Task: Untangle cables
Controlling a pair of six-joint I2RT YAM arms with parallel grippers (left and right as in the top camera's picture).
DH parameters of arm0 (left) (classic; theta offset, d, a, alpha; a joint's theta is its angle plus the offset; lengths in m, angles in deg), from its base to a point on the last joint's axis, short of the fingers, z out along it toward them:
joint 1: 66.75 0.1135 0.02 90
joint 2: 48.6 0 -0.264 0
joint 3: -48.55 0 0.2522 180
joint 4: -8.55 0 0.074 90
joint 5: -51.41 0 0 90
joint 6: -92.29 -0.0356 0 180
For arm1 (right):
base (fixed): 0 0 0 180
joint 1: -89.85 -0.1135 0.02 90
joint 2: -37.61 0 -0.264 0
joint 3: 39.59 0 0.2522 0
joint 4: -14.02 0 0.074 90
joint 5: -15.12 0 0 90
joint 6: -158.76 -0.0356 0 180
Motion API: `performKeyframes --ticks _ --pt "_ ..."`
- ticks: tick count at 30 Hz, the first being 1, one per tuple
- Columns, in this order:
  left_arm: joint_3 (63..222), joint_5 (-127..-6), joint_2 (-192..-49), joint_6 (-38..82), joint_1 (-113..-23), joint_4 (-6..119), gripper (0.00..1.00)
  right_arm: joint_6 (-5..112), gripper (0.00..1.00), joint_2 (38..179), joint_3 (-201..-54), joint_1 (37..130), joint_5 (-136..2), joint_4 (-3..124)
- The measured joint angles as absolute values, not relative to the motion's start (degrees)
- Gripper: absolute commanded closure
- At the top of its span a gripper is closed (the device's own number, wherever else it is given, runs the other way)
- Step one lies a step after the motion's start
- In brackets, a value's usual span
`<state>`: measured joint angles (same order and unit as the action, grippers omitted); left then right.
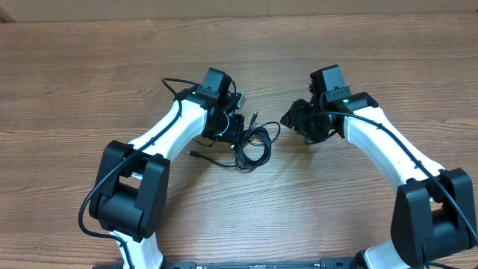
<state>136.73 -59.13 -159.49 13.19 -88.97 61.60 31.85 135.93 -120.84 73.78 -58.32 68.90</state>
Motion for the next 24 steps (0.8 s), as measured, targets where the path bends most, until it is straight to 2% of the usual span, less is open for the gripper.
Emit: performKeyframes --ticks 4,5,7,13,17,24 --pt "134.6 -58.7 -159.5 13.3 -89.0 60.2 0.75 31.9 0.5 138.7 -120.8 73.8 -57.5 67.8" --pt "134.4 -58.7 -159.5 13.3 -89.0 60.0 0.8 31.9 0.5 139.8 -120.8 73.8 -56.8 67.1" --pt "134.3 -58.7 -159.5 13.3 -89.0 59.7 0.96 31.8 0.5 141.6 -120.8 73.8 -55.3 65.8" --pt "134.3 -58.6 -159.3 13.9 -89.2 59.3 0.96 31.9 0.49 142.4 -120.8 74.0 -50.3 63.7" --pt "134.4 -58.5 -159.2 13.6 -89.1 59.6 0.96 33.5 0.47 142.4 -120.8 77.3 -44.0 63.9" --pt "134.4 -64.5 -156.0 2.3 -85.6 58.1 0.96 37.5 0.46 142.4 -120.8 87.0 -29.3 66.3"
